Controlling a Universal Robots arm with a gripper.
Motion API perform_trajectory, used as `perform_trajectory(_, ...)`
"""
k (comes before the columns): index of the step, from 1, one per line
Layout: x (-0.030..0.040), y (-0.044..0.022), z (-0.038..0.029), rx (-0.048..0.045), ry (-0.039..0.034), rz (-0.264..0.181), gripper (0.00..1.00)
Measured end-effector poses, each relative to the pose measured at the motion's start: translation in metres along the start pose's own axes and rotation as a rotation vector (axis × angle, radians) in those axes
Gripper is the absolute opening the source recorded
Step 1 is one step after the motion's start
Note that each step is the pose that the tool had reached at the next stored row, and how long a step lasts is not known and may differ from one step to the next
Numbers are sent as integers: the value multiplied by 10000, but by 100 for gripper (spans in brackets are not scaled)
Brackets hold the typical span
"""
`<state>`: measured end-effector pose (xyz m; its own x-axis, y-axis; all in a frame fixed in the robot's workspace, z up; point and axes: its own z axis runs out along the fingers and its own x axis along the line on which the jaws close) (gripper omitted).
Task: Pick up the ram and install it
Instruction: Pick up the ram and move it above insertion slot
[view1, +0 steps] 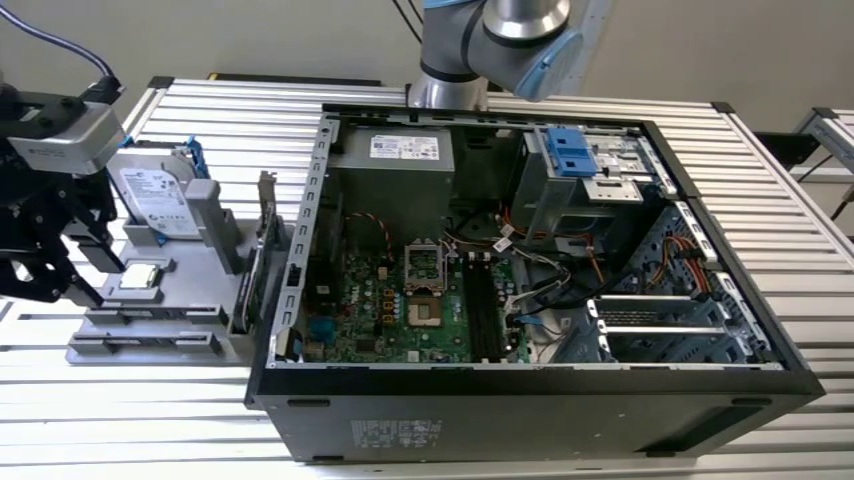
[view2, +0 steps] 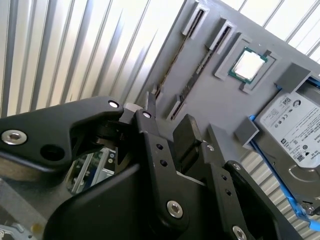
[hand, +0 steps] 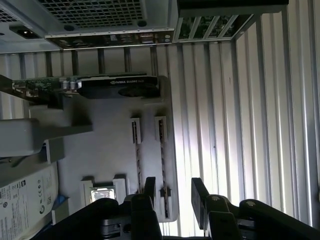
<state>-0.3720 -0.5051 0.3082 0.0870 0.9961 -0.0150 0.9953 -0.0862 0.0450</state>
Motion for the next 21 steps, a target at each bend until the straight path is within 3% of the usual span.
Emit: perform_trajectory(21,3,-9,197,0,2,-8,100)
